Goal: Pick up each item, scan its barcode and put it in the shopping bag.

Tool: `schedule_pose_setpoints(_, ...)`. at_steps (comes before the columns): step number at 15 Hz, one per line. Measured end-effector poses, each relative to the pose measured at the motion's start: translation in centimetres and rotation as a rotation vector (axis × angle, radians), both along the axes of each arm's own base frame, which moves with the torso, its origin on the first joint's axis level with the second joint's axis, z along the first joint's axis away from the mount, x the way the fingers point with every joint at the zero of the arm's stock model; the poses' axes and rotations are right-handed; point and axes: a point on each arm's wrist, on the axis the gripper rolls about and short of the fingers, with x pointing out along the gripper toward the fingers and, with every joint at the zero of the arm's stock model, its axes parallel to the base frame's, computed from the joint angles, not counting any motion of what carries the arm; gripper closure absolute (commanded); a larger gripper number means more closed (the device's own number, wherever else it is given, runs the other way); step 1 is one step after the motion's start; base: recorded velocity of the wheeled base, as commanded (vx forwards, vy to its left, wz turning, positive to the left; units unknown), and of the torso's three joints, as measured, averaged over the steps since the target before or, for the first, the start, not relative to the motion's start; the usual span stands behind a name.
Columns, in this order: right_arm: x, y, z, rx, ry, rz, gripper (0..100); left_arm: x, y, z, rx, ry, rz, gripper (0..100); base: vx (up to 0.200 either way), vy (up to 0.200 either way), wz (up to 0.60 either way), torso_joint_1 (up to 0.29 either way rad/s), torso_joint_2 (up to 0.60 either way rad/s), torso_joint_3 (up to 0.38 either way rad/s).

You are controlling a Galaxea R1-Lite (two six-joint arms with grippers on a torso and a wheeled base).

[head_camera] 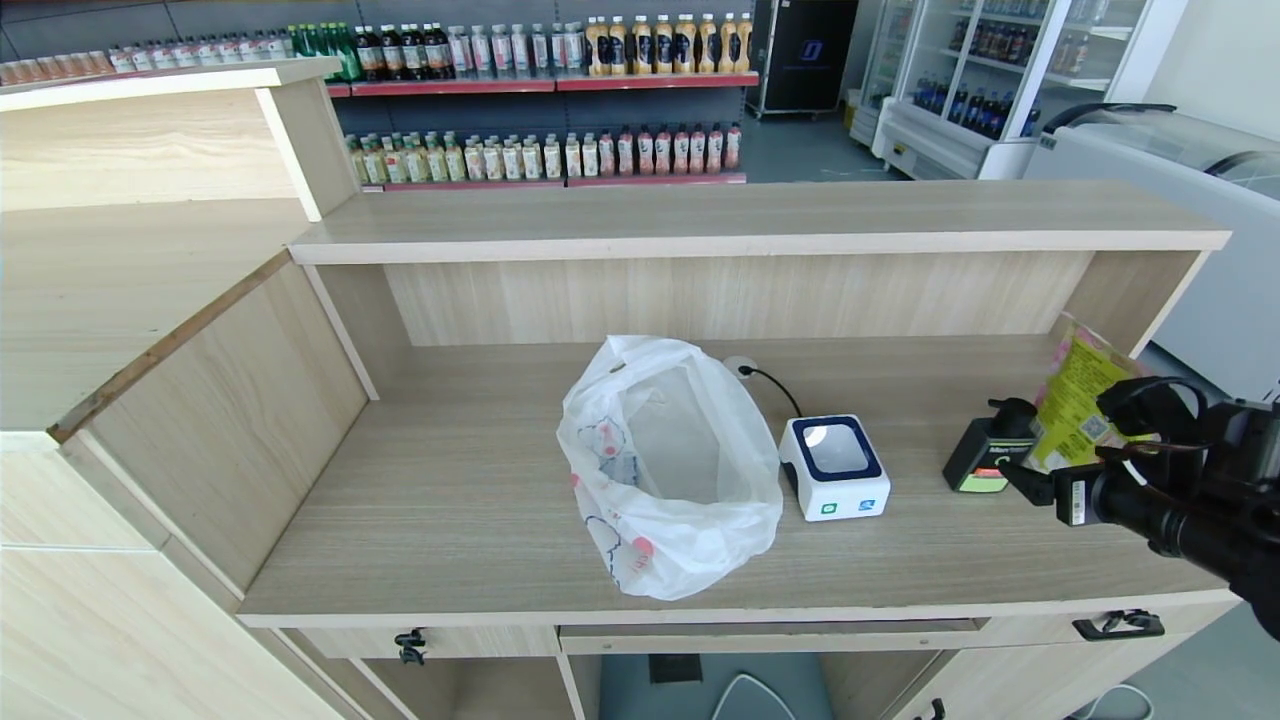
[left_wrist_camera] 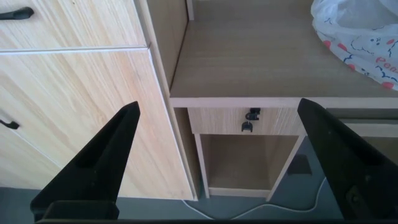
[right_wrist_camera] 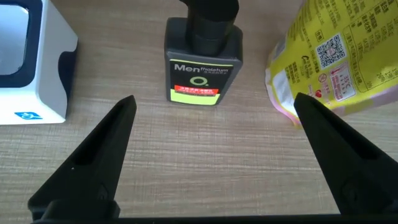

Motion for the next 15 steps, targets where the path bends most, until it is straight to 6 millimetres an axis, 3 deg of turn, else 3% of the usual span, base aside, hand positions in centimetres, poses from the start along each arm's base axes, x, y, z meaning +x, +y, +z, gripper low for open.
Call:
schedule_pose_setpoints(8, 4.8, -0.8, -1.2, 0.007, -0.039, 0.118, 0, 0.0, 0.0, 0.0, 0.000, 0.000, 0.000, 0, 0.000, 0.000, 0.00, 0.000, 0.00, 0.000)
schedule_pose_setpoints(15, 6.7, -0.8, -4.1, -0.009, 0.001, 0.303, 0, 0.0, 0.0, 0.0, 0.000, 0.000, 0.000, 0, 0.000, 0.000, 0.00, 0.000, 0.00, 0.000)
